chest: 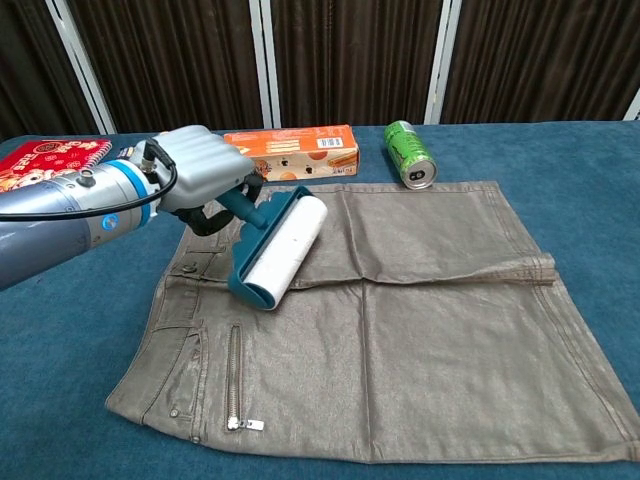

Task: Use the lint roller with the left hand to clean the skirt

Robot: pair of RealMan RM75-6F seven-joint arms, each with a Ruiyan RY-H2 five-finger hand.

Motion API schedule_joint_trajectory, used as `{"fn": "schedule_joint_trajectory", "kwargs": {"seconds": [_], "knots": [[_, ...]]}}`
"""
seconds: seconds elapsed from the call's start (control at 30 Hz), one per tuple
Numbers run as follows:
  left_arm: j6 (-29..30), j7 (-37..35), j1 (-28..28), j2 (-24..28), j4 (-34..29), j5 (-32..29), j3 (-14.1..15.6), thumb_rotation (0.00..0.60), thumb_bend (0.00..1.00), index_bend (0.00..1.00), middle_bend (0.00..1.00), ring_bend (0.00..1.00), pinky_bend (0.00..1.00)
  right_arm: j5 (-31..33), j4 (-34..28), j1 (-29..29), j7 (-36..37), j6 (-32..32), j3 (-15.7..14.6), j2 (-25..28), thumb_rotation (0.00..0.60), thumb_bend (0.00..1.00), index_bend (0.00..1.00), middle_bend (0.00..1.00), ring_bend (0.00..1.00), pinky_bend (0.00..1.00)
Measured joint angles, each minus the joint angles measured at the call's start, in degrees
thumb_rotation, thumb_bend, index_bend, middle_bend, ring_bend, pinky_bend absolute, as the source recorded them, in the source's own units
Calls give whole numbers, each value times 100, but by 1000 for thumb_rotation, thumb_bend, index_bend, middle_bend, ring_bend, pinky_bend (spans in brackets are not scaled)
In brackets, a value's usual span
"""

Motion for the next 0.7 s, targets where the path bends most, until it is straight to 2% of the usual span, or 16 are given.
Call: {"fn": "schedule_joint_trajectory", "kwargs": {"seconds": [0.27,0.7], "knots": [[99,385,-281,-293,-143,-194,9,600,918,650,437,404,446,44,14,-8,154,-25,28,64,600,0,0,0,0,0],[264,1296,-926,-1168,-221,-734,-16,600,915,655,439,407,448,77,17,-58,320,11,45,155,600,0,0,0,0,0]]}}
